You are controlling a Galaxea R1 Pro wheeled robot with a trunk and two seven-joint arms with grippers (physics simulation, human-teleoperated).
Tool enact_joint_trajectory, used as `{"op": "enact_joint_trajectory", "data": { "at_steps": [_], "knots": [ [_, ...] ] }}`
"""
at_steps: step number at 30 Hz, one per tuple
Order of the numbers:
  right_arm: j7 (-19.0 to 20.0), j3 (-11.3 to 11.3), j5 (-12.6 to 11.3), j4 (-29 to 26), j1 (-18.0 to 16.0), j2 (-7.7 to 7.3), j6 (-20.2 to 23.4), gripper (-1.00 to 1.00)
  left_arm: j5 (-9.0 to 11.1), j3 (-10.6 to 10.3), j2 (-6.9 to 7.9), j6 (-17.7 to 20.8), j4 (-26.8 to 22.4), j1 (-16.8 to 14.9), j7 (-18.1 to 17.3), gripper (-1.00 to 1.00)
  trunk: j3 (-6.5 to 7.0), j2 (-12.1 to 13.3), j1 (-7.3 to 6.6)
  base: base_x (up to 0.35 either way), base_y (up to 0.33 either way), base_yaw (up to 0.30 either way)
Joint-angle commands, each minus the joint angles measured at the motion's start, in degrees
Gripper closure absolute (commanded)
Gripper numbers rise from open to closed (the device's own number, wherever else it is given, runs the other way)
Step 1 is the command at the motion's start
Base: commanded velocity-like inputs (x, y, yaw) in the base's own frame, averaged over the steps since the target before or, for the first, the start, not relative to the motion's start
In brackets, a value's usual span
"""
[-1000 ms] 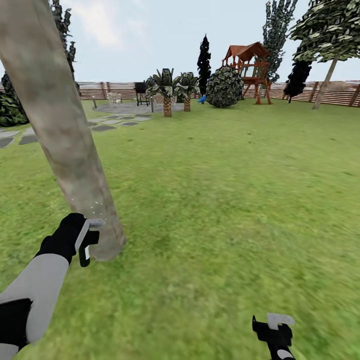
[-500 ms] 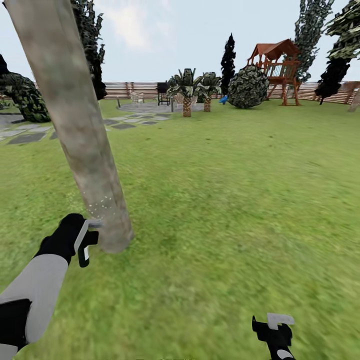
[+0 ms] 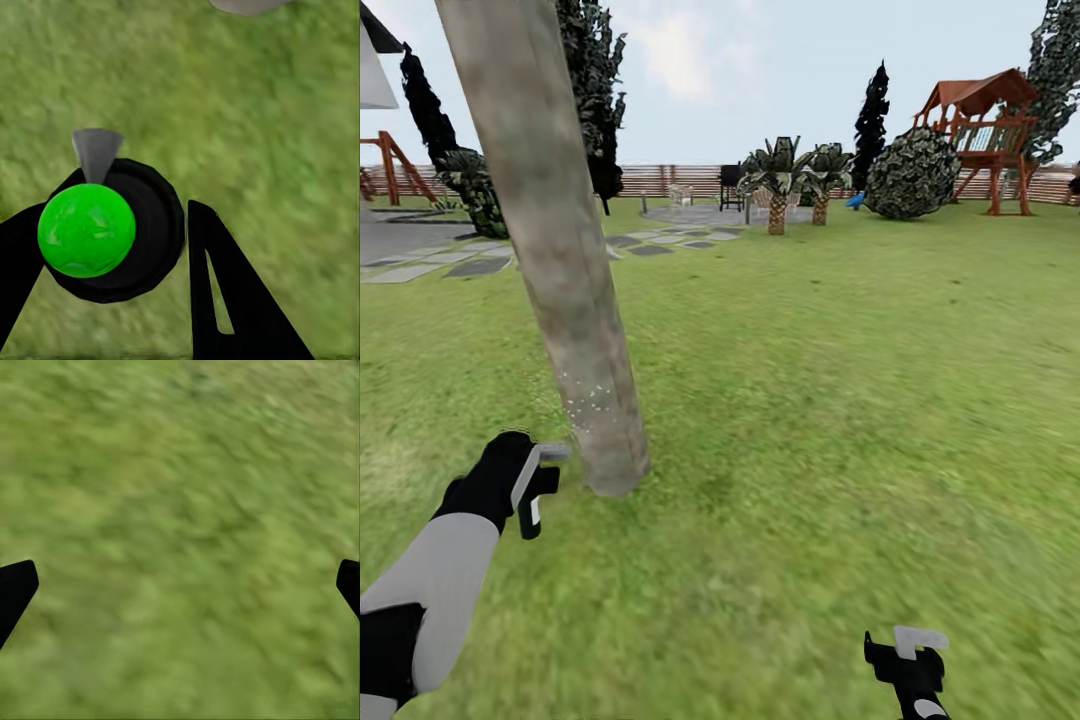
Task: In the garden, pick up the pesticide atomizer on the floor and spray pesticide onto both trees until each tree trunk is fully covered.
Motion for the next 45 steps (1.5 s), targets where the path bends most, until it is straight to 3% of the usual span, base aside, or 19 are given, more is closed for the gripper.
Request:
{"op": "enact_joint_trajectory", "data": {
  "at_steps": [1,32,45],
  "knots": [
    [-0.12,0.5,-0.44,-0.01,-0.01,-0.01,-0.11,-1.0,-0.61,0.15,-0.17,0.16,-0.06,0.26,-0.21,1.0,-0.05,-0.02,-0.01,0.002,-0.201,0.122],
    [-0.16,0.5,-0.42,-0.01,-0.01,-0.01,-0.11,-1.0,-0.69,0.33,0.02,-0.12,-0.14,2.47,-0.07,1.0,-0.05,-0.02,-0.01,0.112,-0.25,0.006],
    [-0.16,0.5,-0.42,-0.01,-0.01,-0.01,-0.11,-1.0,-0.78,0.49,0.19,-0.05,-0.16,2.47,-0.07,1.0,-0.05,-0.02,-0.01,0.101,-0.261,0.248]
  ]
}}
